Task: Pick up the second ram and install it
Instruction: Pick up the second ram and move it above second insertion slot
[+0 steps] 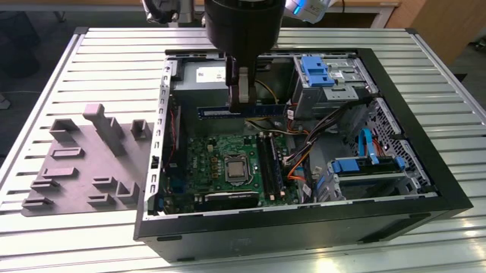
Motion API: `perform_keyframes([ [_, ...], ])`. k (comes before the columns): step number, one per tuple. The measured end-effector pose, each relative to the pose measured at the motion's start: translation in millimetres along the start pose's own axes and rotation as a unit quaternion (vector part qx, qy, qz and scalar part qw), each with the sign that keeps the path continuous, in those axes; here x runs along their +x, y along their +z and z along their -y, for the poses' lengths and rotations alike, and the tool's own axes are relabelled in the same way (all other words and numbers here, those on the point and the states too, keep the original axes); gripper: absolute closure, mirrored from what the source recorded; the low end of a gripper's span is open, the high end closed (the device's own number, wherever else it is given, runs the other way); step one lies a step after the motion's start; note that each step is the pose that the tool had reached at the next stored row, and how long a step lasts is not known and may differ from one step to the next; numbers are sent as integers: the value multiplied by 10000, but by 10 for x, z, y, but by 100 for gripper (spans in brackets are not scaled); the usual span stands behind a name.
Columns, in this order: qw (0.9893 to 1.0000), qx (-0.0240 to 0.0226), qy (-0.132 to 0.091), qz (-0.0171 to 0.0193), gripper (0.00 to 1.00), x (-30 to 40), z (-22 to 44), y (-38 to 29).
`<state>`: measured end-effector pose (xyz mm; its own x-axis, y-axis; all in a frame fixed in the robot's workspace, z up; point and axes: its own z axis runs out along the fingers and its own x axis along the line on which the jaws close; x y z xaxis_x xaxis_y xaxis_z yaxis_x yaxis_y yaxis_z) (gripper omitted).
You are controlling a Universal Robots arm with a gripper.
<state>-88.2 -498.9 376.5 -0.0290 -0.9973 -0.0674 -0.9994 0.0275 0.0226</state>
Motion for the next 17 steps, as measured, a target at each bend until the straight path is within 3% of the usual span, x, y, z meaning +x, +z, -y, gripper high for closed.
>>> perform_keyframes([
  [12,10000,-5,2,-5,88,6,4,92],
  [17,10000,-33,8,-8,88,9,10,139],
])
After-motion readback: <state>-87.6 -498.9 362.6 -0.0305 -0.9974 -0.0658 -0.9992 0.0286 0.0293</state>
